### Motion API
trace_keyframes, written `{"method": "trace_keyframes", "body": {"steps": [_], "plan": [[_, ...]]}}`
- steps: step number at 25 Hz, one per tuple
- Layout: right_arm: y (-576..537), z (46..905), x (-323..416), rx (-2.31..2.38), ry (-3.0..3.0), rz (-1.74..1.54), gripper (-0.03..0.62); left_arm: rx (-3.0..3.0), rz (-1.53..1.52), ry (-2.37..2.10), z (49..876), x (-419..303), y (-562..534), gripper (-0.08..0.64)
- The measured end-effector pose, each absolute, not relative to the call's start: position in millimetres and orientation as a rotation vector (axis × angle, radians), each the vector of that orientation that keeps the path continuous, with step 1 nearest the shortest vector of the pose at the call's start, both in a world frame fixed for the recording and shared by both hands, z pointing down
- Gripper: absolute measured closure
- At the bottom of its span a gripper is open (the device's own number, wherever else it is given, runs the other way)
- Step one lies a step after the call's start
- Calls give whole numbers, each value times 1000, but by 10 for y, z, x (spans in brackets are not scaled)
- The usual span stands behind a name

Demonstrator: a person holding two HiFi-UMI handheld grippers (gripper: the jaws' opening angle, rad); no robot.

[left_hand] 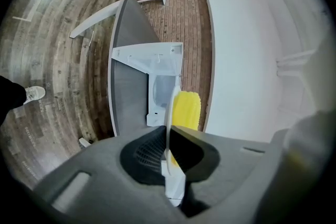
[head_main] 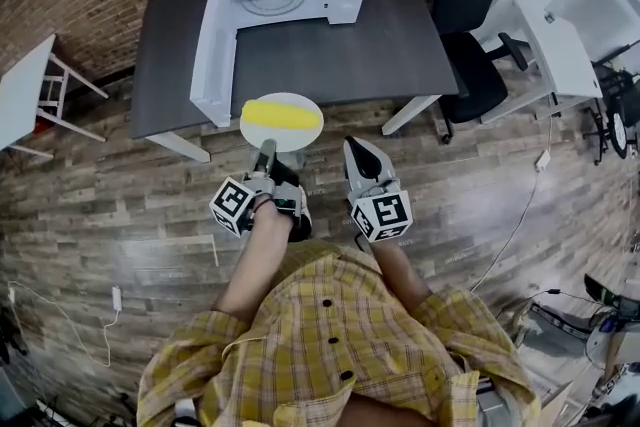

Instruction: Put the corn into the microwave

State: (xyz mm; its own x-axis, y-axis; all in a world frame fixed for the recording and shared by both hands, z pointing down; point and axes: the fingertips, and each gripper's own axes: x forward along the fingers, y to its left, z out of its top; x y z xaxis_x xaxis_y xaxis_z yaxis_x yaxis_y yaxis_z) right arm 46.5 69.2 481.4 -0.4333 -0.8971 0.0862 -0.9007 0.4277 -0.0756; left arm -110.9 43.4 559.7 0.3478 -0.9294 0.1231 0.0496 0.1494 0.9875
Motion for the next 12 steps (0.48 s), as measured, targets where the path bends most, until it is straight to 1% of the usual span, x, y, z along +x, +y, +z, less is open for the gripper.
{"method": "trace_keyframes", "body": {"steps": [7, 12], "plan": [[64, 4751, 483, 1694, -2619, 212, 592, 1191, -890, -960, 5558, -1142, -162, 541], [-388, 4670, 499, 1728, -2596, 175, 594, 1190, -883, -958, 5538, -1131, -601, 541]]}}
